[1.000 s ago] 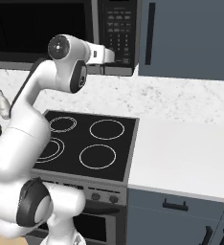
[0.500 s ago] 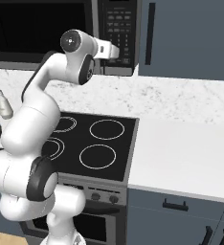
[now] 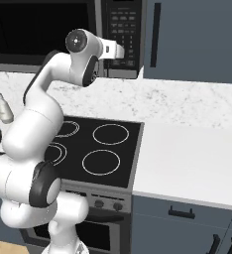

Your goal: Open the microwave, place the bowl with waffle inside the microwave, then close the microwave door and turn it on.

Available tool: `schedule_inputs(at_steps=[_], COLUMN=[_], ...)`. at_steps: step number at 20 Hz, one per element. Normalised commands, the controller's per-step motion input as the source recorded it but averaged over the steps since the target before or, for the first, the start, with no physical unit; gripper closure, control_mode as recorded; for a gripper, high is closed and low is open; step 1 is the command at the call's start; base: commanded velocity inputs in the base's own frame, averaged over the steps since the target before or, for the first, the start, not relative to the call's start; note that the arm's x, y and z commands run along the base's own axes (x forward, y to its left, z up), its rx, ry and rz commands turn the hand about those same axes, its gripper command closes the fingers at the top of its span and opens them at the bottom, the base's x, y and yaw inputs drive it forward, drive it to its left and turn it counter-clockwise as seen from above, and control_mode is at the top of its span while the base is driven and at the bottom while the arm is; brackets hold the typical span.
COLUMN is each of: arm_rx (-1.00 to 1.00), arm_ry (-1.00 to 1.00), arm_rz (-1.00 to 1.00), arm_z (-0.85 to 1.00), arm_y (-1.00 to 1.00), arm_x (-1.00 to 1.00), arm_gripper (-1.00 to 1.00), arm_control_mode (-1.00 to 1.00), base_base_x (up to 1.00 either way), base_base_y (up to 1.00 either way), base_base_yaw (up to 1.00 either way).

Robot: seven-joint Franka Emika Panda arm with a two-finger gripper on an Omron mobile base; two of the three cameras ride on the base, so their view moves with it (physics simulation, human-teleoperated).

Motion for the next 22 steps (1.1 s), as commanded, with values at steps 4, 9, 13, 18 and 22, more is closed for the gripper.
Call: schedule_inputs(at_steps=[4,9,13,18,22], arm_rx=[0.00,0.00,0.00,0.00,-0.04], arm_ry=[0.00,0.00,-0.10,-0.08,0.00], arm_rz=[0.00,0.00,-0.04,-0.26,-0.25], arm_z=[0.00,0.00,0.00,0.03,0.05], arm_y=[0.00,0.00,0.20,0.15,0.03], arm_x=[0.01,0.00,-0.85,-1.00,-1.00], arm_gripper=[1.00,1.00,1.00,1.00,1.00], arm_control_mode=[-1.00,-1.00,-1.00,-1.00,-1.00], base_base_x=[0.00,0.00,0.00,0.00,0.00], base_base_y=[0.00,0.00,0.00,0.00,0.00], base_base_yaw=[0.00,0.00,0.00,0.00,0.00])
